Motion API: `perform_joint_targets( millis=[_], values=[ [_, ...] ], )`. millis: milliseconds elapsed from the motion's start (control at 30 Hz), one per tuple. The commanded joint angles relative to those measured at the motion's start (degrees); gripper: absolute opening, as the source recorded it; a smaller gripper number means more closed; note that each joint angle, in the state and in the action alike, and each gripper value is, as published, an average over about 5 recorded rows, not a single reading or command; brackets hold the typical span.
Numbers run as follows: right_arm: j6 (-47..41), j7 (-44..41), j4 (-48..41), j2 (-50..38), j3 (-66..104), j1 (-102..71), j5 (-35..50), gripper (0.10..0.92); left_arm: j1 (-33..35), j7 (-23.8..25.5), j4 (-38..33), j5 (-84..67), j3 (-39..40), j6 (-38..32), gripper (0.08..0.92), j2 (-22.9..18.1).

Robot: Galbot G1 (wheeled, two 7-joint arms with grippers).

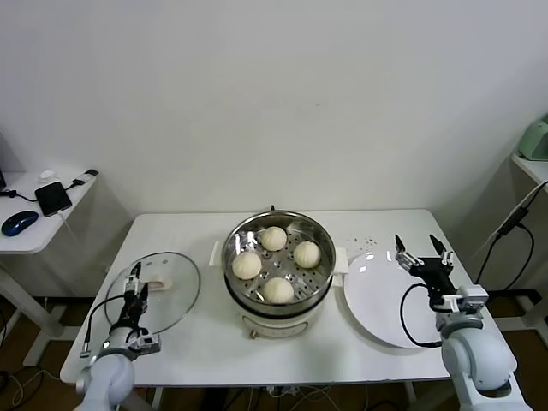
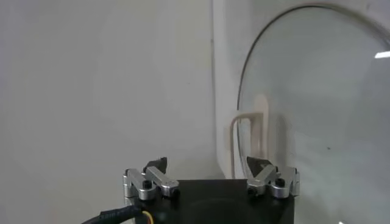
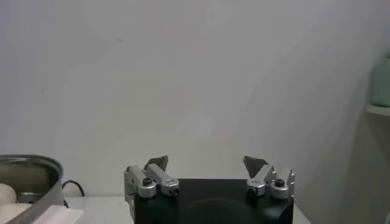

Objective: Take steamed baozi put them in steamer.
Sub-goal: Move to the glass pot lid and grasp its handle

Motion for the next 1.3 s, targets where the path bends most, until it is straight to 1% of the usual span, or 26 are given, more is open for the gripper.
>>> perform_joint_targets(
  millis=[33,333,500,667,800,900,1300],
  values=[
    [0.17,-0.06,0.11,0.07,0.31,-0.42,0.02,0.823,-3.02,-2.61,4.57,1.48,0.38,0.35,0.823,0.24],
    [0.61,-0.12,-0.1,0.05,0.86,-1.19,0.11,0.822,-5.91,-3.5,7.64,1.32,0.36,0.87,0.823,0.22],
    [0.73,-0.09,-0.32,0.14,0.83,-1.28,0.02,0.823,-7.6,-5.6,9.74,0.85,0.32,0.52,0.823,0.08],
    [0.76,-0.09,-0.4,0.21,0.68,-1.23,-0.22,0.823,-8.31,-7.09,11.21,0.76,0.47,-0.1,0.823,0.06],
    [0.71,-0.07,-0.39,0.2,0.7,-1.12,-0.3,0.823,-8.38,-7.18,11.65,0.54,0.69,-0.62,0.818,0.08],
    [0.71,-0.07,-0.39,0.22,0.7,-1.15,-0.38,0.823,-8.27,-7.09,11.6,0.21,0.91,-0.92,0.771,0.06],
    [0.67,-0.07,-0.51,0.41,0.3,-0.86,-0.84,0.823,-7.6,-6.63,11.85,-0.82,1.12,-0.52,0.429,0.05]
  ],
)
